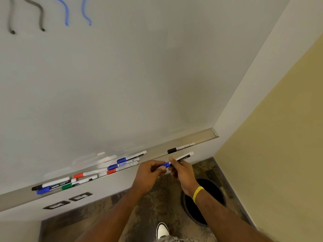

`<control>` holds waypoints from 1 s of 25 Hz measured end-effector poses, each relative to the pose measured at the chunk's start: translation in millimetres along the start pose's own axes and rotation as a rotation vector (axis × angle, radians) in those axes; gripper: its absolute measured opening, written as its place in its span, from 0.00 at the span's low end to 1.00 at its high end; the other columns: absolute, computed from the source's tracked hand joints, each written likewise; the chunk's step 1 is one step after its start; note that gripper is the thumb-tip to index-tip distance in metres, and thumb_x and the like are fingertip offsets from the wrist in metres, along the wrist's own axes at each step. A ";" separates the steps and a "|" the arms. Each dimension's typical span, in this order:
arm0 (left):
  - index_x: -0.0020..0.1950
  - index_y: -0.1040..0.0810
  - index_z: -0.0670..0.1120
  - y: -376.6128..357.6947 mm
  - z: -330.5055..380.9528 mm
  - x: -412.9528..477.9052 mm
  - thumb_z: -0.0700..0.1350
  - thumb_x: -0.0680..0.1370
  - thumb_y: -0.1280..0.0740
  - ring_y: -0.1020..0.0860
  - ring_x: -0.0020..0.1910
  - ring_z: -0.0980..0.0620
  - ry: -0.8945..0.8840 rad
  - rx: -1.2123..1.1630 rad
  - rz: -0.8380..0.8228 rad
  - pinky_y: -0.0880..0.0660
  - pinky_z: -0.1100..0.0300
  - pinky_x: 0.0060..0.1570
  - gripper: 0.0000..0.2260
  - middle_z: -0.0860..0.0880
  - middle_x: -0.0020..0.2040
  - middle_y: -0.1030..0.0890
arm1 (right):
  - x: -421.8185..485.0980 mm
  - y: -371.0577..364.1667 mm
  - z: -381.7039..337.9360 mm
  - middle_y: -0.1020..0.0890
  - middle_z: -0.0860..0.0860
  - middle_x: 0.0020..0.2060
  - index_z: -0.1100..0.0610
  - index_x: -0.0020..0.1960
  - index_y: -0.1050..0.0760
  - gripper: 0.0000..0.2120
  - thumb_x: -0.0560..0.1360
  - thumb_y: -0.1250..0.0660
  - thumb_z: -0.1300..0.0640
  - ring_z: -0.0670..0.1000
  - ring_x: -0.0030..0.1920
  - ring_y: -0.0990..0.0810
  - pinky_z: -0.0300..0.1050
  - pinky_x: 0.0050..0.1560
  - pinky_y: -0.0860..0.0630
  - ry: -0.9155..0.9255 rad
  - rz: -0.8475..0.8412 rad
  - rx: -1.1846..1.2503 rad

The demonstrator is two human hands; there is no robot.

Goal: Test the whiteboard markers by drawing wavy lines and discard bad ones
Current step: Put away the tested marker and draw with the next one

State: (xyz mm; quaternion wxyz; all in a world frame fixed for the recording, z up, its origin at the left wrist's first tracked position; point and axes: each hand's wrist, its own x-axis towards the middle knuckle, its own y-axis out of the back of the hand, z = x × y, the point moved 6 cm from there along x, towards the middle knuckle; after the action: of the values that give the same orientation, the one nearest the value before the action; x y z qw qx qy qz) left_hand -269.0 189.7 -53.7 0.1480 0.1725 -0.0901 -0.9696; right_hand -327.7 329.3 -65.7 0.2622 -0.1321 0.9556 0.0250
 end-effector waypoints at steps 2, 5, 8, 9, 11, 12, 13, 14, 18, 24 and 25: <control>0.56 0.17 0.49 -0.7 -0.8 -3.3 0.39 0.77 0.30 0.16 0.44 0.55 -0.007 -0.020 0.009 0.20 0.63 0.47 0.09 0.52 0.48 0.15 | -1.9 -0.8 5.7 0.20 0.53 0.33 0.59 0.42 0.21 0.13 0.78 0.32 0.50 0.50 0.34 0.26 0.42 0.39 0.27 -0.035 -0.024 0.030; 0.54 0.17 0.48 -0.3 -2.1 -6.1 0.38 0.77 0.30 0.15 0.42 0.53 0.014 -0.041 0.030 0.20 0.64 0.45 0.08 0.51 0.47 0.15 | -4.2 -2.0 8.9 0.24 0.51 0.29 0.59 0.40 0.22 0.14 0.79 0.33 0.50 0.47 0.30 0.29 0.41 0.35 0.29 -0.045 -0.071 0.026; 0.54 0.16 0.46 -1.2 -3.4 -8.4 0.38 0.76 0.30 0.16 0.41 0.53 0.040 -0.045 0.046 0.20 0.65 0.43 0.08 0.53 0.44 0.15 | -4.1 -4.0 7.2 0.26 0.49 0.26 0.59 0.39 0.23 0.15 0.80 0.34 0.52 0.47 0.28 0.32 0.40 0.33 0.31 -0.053 -0.129 0.016; 0.54 0.16 0.46 -1.4 -3.3 -9.6 0.38 0.76 0.30 0.16 0.41 0.54 0.046 -0.048 0.049 0.20 0.66 0.42 0.08 0.53 0.44 0.15 | -4.0 -4.9 7.1 0.26 0.49 0.26 0.60 0.38 0.23 0.15 0.80 0.35 0.52 0.46 0.27 0.32 0.40 0.32 0.31 -0.062 -0.144 0.022; 0.54 0.16 0.46 -0.1 -2.6 -10.5 0.37 0.76 0.30 0.16 0.41 0.54 0.054 -0.067 0.058 0.21 0.66 0.41 0.08 0.53 0.43 0.15 | -3.2 -7.0 6.2 0.26 0.49 0.26 0.59 0.39 0.23 0.15 0.80 0.35 0.53 0.45 0.27 0.32 0.38 0.31 0.32 -0.058 -0.163 0.024; 0.54 0.16 0.46 1.5 -3.6 -10.6 0.37 0.76 0.30 0.16 0.41 0.53 0.062 -0.083 0.066 0.20 0.66 0.42 0.08 0.53 0.43 0.15 | -2.5 -8.4 5.8 0.26 0.49 0.26 0.59 0.39 0.22 0.15 0.80 0.35 0.53 0.45 0.27 0.31 0.38 0.31 0.32 -0.053 -0.173 0.008; 0.54 0.16 0.46 3.8 -5.2 -11.0 0.37 0.76 0.30 0.16 0.41 0.53 0.071 -0.090 0.072 0.20 0.65 0.42 0.08 0.53 0.43 0.15 | -2.3 -10.3 5.5 0.25 0.49 0.27 0.59 0.39 0.22 0.14 0.80 0.35 0.53 0.45 0.27 0.31 0.37 0.31 0.31 -0.050 -0.183 -0.012; 0.54 0.16 0.46 6.1 -7.1 -11.0 0.38 0.76 0.30 0.16 0.41 0.53 0.076 -0.081 0.074 0.20 0.65 0.42 0.08 0.53 0.44 0.15 | -2.3 -13.1 5.2 0.25 0.49 0.27 0.59 0.39 0.22 0.15 0.80 0.35 0.52 0.45 0.27 0.30 0.37 0.30 0.31 -0.048 -0.192 -0.036; 0.53 0.17 0.50 16.8 -11.7 -1.1 0.40 0.77 0.30 0.16 0.42 0.57 0.078 0.023 0.090 0.19 0.62 0.48 0.08 0.53 0.45 0.15 | 6.6 -26.0 1.7 0.21 0.49 0.29 0.59 0.42 0.20 0.18 0.80 0.37 0.47 0.45 0.28 0.26 0.36 0.32 0.29 0.032 -0.163 -0.325; 0.57 0.17 0.45 57.1 -18.7 33.9 0.42 0.78 0.31 0.24 0.47 0.53 0.022 0.416 0.252 0.28 0.62 0.52 0.09 0.51 0.51 0.21 | 29.2 -38.2 -18.2 0.23 0.49 0.54 0.54 0.56 0.22 0.11 0.78 0.32 0.49 0.48 0.55 0.26 0.41 0.59 0.29 0.651 -0.095 -1.099; 0.57 0.17 0.44 60.9 -19.5 37.5 0.42 0.78 0.32 0.26 0.47 0.54 0.005 0.460 0.267 0.30 0.63 0.51 0.09 0.51 0.51 0.22 | 33.8 -42.0 -21.9 0.23 0.50 0.57 0.55 0.59 0.22 0.12 0.78 0.32 0.51 0.49 0.58 0.27 0.43 0.63 0.30 0.714 -0.118 -1.156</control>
State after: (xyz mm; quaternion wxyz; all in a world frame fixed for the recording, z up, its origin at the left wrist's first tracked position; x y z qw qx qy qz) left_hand -280.0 118.1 -69.5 0.2317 0.1905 -0.3299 -0.8951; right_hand -355.4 278.1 -63.1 -0.1809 -0.3031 0.8079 0.4719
